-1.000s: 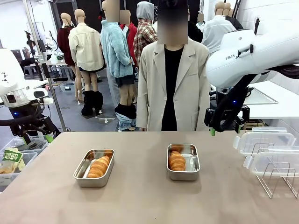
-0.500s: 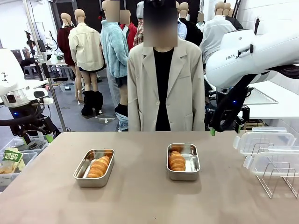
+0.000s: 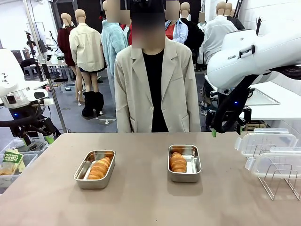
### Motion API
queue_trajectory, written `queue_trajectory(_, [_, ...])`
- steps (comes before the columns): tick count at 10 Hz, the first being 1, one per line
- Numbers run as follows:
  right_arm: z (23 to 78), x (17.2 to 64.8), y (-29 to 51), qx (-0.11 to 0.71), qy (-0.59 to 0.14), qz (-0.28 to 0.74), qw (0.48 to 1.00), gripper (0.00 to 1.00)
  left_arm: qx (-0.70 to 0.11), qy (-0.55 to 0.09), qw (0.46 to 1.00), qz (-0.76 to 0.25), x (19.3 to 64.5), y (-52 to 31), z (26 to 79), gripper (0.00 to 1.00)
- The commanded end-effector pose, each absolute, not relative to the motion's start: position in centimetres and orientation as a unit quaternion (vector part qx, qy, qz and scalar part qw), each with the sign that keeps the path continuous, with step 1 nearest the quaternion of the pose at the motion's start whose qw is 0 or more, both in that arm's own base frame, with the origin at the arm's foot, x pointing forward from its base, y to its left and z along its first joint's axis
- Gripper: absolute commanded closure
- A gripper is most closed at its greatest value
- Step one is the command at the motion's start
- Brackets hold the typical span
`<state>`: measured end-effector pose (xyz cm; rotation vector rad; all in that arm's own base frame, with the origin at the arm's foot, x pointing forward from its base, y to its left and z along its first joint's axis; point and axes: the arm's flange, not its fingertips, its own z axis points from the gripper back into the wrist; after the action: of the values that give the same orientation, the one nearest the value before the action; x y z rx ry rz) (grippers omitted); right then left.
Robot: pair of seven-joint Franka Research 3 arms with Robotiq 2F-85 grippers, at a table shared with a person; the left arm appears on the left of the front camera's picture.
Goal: Place the bread in airtight containers.
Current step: Pick up one Airtight Container lid and hand it to the human.
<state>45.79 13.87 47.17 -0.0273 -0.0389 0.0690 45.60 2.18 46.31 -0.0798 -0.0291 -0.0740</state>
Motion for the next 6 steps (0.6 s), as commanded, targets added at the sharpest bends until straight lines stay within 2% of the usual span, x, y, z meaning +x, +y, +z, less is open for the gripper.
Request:
queue_trajectory(1, [47.07, 45.92, 14.05, -0.01, -0.023, 0.025, 0.999, 0.0, -0.036, -0.014, 0.999, -0.037, 45.8, 2.21, 46.48, 0.0])
queue_trajectory(6, [47.07, 45.92, 14.05, -0.01, -0.023, 0.025, 0.999, 0.0, -0.036, -0.014, 0.999, -0.037, 45.8, 2.21, 46.48, 0.0])
